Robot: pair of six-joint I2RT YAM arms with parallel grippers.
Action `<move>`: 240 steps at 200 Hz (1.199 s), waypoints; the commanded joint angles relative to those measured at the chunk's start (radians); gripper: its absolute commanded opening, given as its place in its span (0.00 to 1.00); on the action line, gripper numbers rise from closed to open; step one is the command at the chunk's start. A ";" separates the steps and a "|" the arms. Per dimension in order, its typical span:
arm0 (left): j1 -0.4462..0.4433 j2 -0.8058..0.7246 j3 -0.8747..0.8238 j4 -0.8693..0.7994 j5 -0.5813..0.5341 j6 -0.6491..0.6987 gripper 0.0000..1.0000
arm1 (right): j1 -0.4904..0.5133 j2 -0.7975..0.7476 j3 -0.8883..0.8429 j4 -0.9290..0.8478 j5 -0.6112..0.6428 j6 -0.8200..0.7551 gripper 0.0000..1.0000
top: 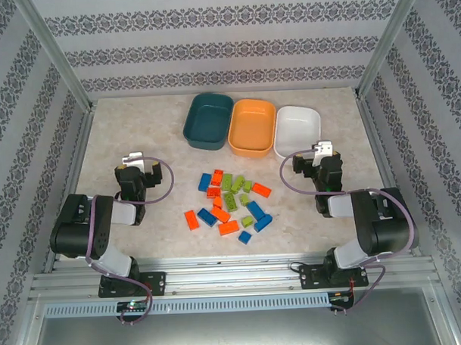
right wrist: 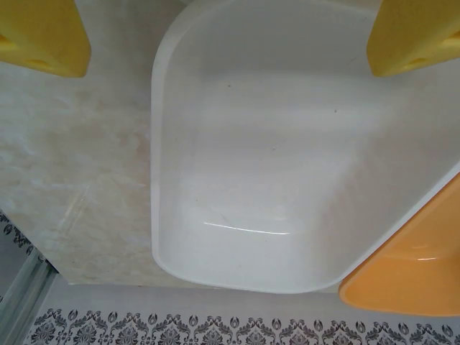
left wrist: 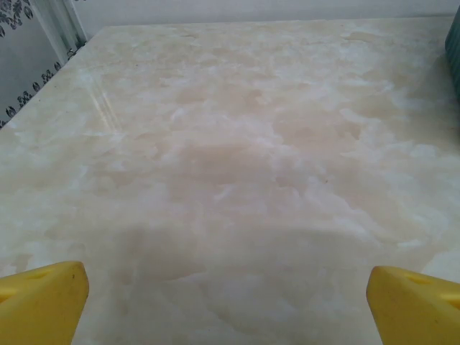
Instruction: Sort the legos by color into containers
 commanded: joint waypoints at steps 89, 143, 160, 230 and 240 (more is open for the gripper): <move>0.007 0.011 0.010 0.044 0.004 -0.002 1.00 | -0.004 0.004 0.020 0.009 -0.006 -0.003 0.98; 0.007 0.009 0.010 0.044 0.004 -0.002 1.00 | -0.005 0.005 0.019 0.008 -0.006 -0.001 0.98; 0.007 0.010 0.010 0.045 0.003 -0.003 1.00 | -0.005 0.006 0.020 0.008 -0.008 -0.002 0.98; 0.006 0.010 0.010 0.044 0.006 -0.002 1.00 | -0.024 0.006 0.031 -0.012 -0.045 0.011 0.98; 0.007 0.009 0.010 0.045 0.005 -0.003 1.00 | -0.025 0.007 0.032 -0.014 -0.049 0.011 0.98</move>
